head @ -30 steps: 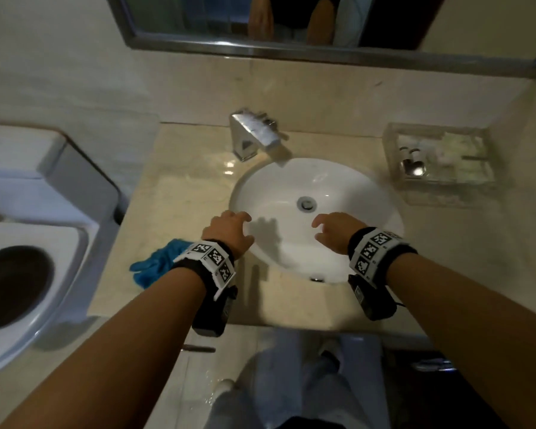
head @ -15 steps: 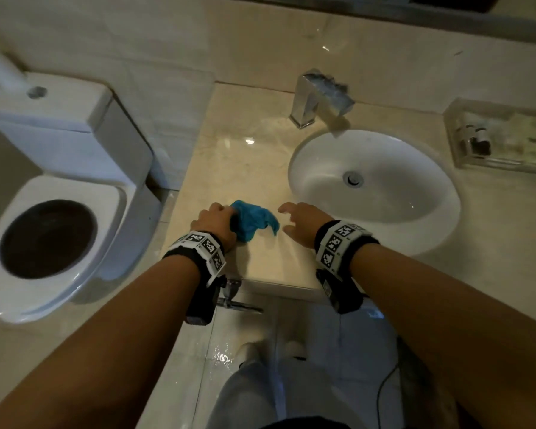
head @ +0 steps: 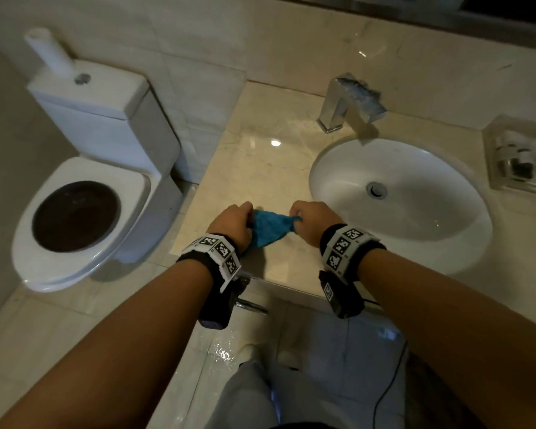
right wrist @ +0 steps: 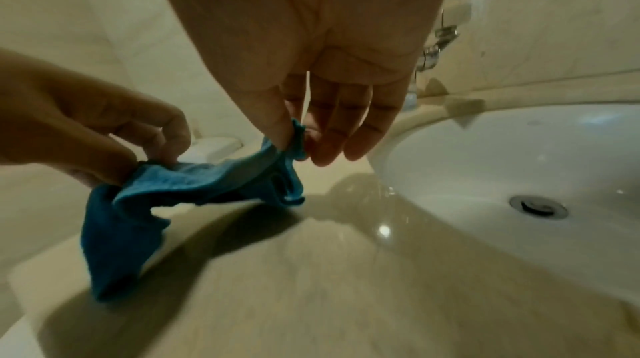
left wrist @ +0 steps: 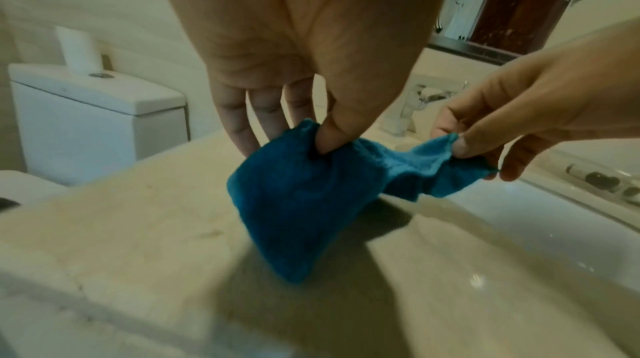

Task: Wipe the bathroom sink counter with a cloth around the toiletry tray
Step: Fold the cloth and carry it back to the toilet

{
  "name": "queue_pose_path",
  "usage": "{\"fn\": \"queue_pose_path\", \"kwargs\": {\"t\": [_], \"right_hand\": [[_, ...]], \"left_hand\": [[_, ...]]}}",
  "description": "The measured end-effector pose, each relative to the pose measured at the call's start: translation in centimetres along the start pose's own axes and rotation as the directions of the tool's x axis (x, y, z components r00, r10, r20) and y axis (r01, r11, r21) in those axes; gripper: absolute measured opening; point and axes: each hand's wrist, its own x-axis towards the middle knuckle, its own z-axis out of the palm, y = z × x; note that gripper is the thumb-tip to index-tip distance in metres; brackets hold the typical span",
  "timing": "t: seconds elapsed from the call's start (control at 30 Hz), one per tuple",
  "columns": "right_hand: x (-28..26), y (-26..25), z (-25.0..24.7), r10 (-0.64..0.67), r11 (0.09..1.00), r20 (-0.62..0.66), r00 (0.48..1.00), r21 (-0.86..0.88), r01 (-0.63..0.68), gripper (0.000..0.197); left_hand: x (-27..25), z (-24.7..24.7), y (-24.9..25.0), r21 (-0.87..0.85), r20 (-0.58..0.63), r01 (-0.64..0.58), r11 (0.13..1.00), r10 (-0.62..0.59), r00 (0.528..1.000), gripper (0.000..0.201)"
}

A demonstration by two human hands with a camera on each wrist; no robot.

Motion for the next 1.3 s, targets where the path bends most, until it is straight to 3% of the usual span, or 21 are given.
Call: {"fn": "queue_pose_path", "kwargs": {"t": [0.3,0.4,0.6,0.77,0.93,1.03,1.17,1.3], "right_hand": [[-1.7,-6.2,-8.9,-0.313,0.937,-0.108,0.944,0.128,0.325,0.012],[-2.3,-10.0,-10.9,-0.448,0.882,-0.097,0.889,0.114,0.457,0.008],[-4.1,-18.5,-12.6,-0.661,0.751,-0.025,0.75,-0.013,0.661,0.013],[-5.8,-25.0,-12.5,-0.752,0.659,-0.012,0.659,-0.029,0.752,0.012],[-6.8,-30.8,-11.2,-0.794,0.607,0.012,0.607,0.025,0.794,0.01],[-7.2,-34.6,-9.4,-0.823,0.568,0.041,0.567,0.035,0.822,0.008],[-6.9,-39.8,-6.5,-0.832,0.552,0.055,0.553,-0.026,0.833,0.007],[-6.2,-45.2,-4.1,-0.834,0.53,0.094,0.544,-0.141,0.836,0.009]], "left_hand": [[-5.1,-6.7,1.4,-0.035,-0.173,0.041,0.999,-0.047,0.984,0.02],[-7.6,-8.2,0.8,-0.08,-0.185,0.09,0.993,-0.104,0.977,0.016],[-12.9,-12.1,-0.7,-0.273,-0.296,0.157,0.949,-0.238,0.925,0.045],[-16.7,-15.7,-2.2,-0.477,-0.437,0.109,0.872,-0.342,0.832,0.043],[-19.8,-17.8,-6.6,-0.503,-0.557,0.115,0.857,-0.423,0.714,0.015],[-22.1,-19.0,-10.2,-0.512,-0.588,0.142,0.847,-0.466,0.661,0.013],[-24.9,-21.0,-16.1,-0.513,-0.585,0.149,0.845,-0.471,0.66,0.009],[-26.5,-23.3,-22.1,-0.488,-0.561,0.159,0.858,-0.448,0.696,0.009]]}}
